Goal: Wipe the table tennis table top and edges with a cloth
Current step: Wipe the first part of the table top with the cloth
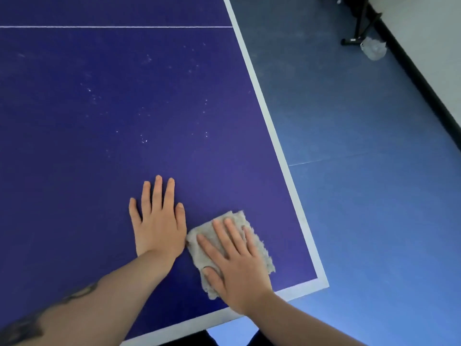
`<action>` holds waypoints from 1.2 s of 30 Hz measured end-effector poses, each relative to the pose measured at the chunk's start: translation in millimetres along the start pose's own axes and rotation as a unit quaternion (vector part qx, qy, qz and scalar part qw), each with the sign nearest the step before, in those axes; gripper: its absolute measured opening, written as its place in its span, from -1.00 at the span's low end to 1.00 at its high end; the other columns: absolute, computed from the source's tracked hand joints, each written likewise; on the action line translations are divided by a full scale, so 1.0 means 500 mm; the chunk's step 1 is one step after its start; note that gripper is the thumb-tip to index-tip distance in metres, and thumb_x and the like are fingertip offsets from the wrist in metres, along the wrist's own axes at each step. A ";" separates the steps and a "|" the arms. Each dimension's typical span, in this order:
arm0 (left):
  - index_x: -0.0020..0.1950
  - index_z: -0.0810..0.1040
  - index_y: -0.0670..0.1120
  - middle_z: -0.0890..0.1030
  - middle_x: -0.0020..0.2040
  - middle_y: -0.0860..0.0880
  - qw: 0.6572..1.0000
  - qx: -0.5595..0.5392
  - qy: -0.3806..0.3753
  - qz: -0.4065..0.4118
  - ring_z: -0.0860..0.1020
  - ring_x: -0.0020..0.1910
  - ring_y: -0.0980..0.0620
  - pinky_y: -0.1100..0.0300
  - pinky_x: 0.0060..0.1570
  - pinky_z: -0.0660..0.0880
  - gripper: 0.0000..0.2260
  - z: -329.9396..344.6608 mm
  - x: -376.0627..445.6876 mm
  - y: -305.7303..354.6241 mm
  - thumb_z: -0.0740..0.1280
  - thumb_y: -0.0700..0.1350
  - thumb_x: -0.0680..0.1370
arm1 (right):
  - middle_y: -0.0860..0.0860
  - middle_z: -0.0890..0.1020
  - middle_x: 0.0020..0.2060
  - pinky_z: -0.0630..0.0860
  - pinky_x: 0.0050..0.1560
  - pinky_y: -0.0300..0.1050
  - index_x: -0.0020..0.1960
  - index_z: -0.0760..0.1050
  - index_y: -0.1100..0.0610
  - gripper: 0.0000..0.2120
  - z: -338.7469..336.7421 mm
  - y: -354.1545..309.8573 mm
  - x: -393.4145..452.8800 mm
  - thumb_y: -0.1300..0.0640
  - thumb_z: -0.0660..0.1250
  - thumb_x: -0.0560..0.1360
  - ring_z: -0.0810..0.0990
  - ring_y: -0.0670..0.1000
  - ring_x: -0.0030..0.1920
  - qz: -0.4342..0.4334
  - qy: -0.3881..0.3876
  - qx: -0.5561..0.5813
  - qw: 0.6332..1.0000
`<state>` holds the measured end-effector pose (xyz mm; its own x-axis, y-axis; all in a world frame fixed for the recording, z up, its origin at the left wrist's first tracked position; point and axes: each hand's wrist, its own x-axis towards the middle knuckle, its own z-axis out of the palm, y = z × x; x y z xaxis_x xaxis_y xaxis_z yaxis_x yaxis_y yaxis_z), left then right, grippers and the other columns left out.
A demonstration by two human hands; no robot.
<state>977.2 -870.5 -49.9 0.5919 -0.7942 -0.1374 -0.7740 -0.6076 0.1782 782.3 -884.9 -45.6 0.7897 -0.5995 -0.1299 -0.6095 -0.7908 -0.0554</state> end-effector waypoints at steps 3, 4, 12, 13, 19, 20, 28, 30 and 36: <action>0.60 0.01 0.02 -0.01 0.61 0.02 1.000 -0.023 0.015 -0.001 -0.09 0.58 0.02 -0.06 0.53 -0.12 -0.51 -0.001 -0.003 -0.001 -0.01 0.01 0.66 | 0.03 0.12 0.60 -0.05 0.51 0.17 0.61 0.00 -0.12 -0.46 -0.001 0.079 0.025 -0.23 -0.09 0.66 0.03 0.12 0.60 -0.114 0.003 -0.017 0.993; 0.59 0.08 0.00 0.02 0.60 0.01 0.999 -0.031 0.026 -0.007 -0.06 0.58 0.01 -0.06 0.54 -0.10 -0.52 -0.001 -0.008 -0.001 0.03 -0.02 0.66 | 0.04 0.12 0.60 -0.04 0.51 0.16 0.61 0.01 -0.12 -0.47 0.002 0.122 0.028 -0.22 -0.14 0.67 0.02 0.11 0.60 -0.098 0.012 -0.023 0.995; 0.60 -0.09 0.03 -0.06 0.61 0.00 0.973 -0.060 0.046 -0.219 -0.11 0.59 -0.03 -0.10 0.53 -0.09 -0.47 0.042 -0.152 0.161 -0.19 0.09 0.62 | 0.10 0.22 0.56 0.05 0.49 0.22 0.60 0.09 -0.07 -0.45 0.001 0.268 -0.036 -0.18 -0.04 0.65 0.07 0.15 0.59 -0.127 0.043 -0.016 0.991; 0.60 -0.11 0.04 -0.07 0.61 0.01 0.968 -0.066 0.048 -0.239 -0.12 0.58 -0.03 -0.11 0.53 -0.10 -0.47 0.043 -0.154 0.178 -0.18 0.09 0.62 | 0.08 0.22 0.57 0.06 0.47 0.22 0.60 0.10 -0.09 -0.44 0.002 0.262 -0.050 -0.19 0.00 0.63 0.09 0.15 0.58 -0.193 0.036 -0.012 0.981; 0.58 -0.27 0.14 -0.19 0.60 0.06 0.947 -0.043 0.034 -0.317 -0.26 0.57 -0.06 -0.25 0.48 -0.21 -0.48 0.042 -0.145 0.190 -0.20 0.14 0.63 | 0.02 0.19 0.58 0.00 0.49 0.14 0.60 0.07 -0.15 -0.46 -0.016 0.328 0.118 -0.22 -0.07 0.65 0.04 0.07 0.59 -0.238 0.035 -0.034 0.970; 0.58 -0.27 0.14 -0.19 0.61 0.06 0.947 -0.043 0.034 -0.317 -0.26 0.57 -0.06 -0.27 0.47 -0.22 -0.48 0.041 -0.144 0.191 -0.20 0.15 0.63 | 0.03 0.20 0.58 0.02 0.48 0.14 0.59 0.07 -0.14 -0.46 -0.022 0.353 0.147 -0.23 -0.11 0.65 0.02 0.06 0.59 -0.173 0.036 -0.025 0.984; 0.58 -0.24 0.12 -0.11 0.61 0.03 0.946 -0.037 0.038 -0.320 -0.20 0.58 -0.09 -0.33 0.44 -0.15 -0.43 0.039 -0.137 0.197 -0.27 0.18 0.57 | 0.09 0.13 0.59 0.04 0.47 0.23 0.61 0.07 -0.07 -0.44 -0.025 0.319 0.096 -0.21 -0.16 0.66 0.04 0.15 0.59 -0.222 0.011 0.005 0.975; 0.59 -0.18 0.10 -0.07 0.62 0.02 0.947 -0.034 0.043 -0.317 -0.16 0.58 -0.10 -0.33 0.44 -0.13 -0.44 0.045 -0.138 0.195 -0.24 0.17 0.59 | 0.04 0.05 0.61 -0.07 0.49 0.20 0.62 -0.02 -0.14 -0.44 -0.036 0.292 0.166 -0.25 -0.14 0.65 -0.07 0.11 0.60 -0.282 0.000 0.000 0.960; 0.61 0.02 0.04 0.13 0.59 -0.05 0.950 -0.013 0.035 -0.310 0.03 0.57 -0.18 -0.39 0.39 0.01 -0.46 0.057 -0.138 0.192 -0.14 0.14 0.62 | 0.02 -0.14 0.61 -0.18 0.54 0.16 0.59 -0.24 -0.19 -0.38 -0.057 0.370 0.284 -0.31 -0.30 0.57 -0.27 0.06 0.59 -0.109 -0.013 -0.019 0.994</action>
<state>855.6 -874.1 -51.2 0.9465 -0.2803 -0.1596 -0.2654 -0.9580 0.1087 783.7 -1120.0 -45.8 0.9002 -0.4110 -0.1441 -0.4212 -0.9058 -0.0473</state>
